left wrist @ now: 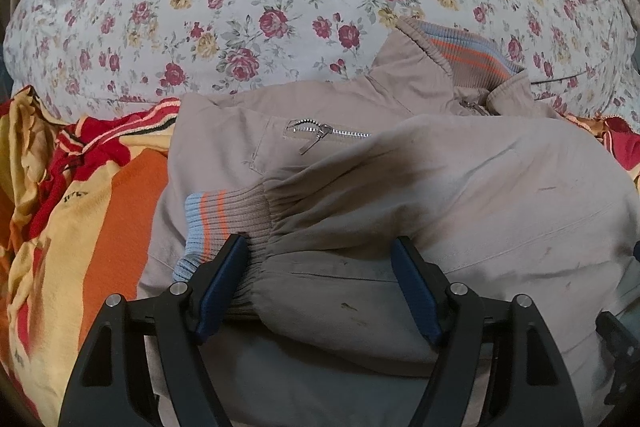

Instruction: Fold large clothes

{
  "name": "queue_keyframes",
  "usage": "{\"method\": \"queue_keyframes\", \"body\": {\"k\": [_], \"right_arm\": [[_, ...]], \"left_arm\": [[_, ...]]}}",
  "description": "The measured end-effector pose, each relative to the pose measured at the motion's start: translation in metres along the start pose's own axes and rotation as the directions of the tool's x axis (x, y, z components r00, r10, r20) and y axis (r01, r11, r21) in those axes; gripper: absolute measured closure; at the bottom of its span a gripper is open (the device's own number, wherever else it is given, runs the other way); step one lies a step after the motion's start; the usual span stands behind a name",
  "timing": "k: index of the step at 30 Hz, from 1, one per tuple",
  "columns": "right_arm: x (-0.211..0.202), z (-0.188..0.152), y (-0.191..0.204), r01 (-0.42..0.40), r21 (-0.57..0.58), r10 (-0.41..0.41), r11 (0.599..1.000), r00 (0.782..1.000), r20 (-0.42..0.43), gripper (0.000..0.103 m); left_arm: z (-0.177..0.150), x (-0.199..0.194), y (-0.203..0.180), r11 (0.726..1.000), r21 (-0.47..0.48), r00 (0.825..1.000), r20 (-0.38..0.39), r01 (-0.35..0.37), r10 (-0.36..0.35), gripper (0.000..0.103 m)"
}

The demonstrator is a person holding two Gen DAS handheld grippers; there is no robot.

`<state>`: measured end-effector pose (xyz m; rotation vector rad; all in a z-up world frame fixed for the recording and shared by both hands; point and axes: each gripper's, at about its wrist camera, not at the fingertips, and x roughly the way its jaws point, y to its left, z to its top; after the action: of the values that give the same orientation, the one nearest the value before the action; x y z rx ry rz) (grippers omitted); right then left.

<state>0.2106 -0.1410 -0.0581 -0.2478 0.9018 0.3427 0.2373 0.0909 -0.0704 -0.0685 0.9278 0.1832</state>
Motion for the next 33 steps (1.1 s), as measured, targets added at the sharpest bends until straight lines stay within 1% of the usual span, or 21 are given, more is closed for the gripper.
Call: {"method": "queue_keyframes", "body": {"k": [8,11,13,14,17,19,21,23,25,27,29,31,33], "right_arm": [[-0.001,0.001,0.0,0.002,-0.001,-0.002,1.0,1.0,0.001,0.001],[-0.008,0.002,0.002,0.035,-0.021,-0.035,0.999,0.999,0.022,0.001],[-0.023,0.004,0.002,0.07,-0.03,-0.068,0.997,0.995,0.066,0.002],[-0.035,0.005,-0.001,0.075,-0.017,-0.073,0.997,0.993,0.096,0.002],[-0.072,0.002,-0.017,0.063,0.042,-0.069,0.997,0.981,0.181,0.002],[-0.097,-0.006,-0.03,0.062,0.082,-0.079,0.995,0.972,0.222,0.002],[-0.118,-0.019,-0.045,0.056,0.119,-0.083,0.991,0.967,0.242,0.002],[-0.137,-0.038,-0.062,0.042,0.163,-0.082,0.986,0.967,0.242,0.002],[-0.156,-0.066,-0.079,-0.017,0.214,-0.035,0.977,0.971,0.235,0.002],[-0.169,-0.095,-0.087,-0.058,0.24,0.005,0.969,0.976,0.216,0.002],[-0.181,-0.127,-0.089,-0.094,0.235,0.046,0.967,0.978,0.202,0.002],[-0.188,-0.153,-0.084,-0.099,0.234,0.055,0.967,0.981,0.187,0.002],[-0.189,-0.185,-0.081,-0.114,0.271,0.076,0.956,0.986,0.146,0.002]], "left_arm": [[-0.001,-0.002,0.002,1.0,-0.008,1.0,0.007,0.013,-0.013,0.038],[-0.002,-0.013,0.004,0.999,-0.027,0.999,0.036,0.023,-0.022,0.038],[-0.004,-0.03,0.007,0.998,-0.041,0.997,0.068,0.039,-0.036,0.038],[-0.007,-0.04,0.009,0.998,-0.043,0.996,0.083,0.04,-0.037,0.038],[-0.019,-0.068,0.018,0.999,-0.038,0.993,0.112,0.029,-0.024,0.038],[-0.032,-0.096,0.032,0.999,-0.04,0.99,0.143,0.012,-0.007,0.038],[-0.043,-0.118,0.047,0.999,-0.048,0.986,0.166,0.004,0.004,0.038],[-0.054,-0.134,0.06,0.999,-0.052,0.983,0.183,-0.006,0.015,0.038],[-0.07,-0.146,0.073,0.998,-0.056,0.984,0.179,-0.012,0.021,0.038],[-0.095,-0.156,0.078,0.999,-0.04,0.989,0.149,0.008,-0.002,0.038],[-0.122,-0.162,0.072,1.0,-0.004,0.993,0.117,0.025,-0.024,0.038],[-0.153,-0.167,0.065,0.999,0.015,0.995,0.086,0.052,-0.054,0.038],[-0.183,-0.171,0.059,0.997,0.017,0.996,0.056,0.072,-0.073,0.038]]}}
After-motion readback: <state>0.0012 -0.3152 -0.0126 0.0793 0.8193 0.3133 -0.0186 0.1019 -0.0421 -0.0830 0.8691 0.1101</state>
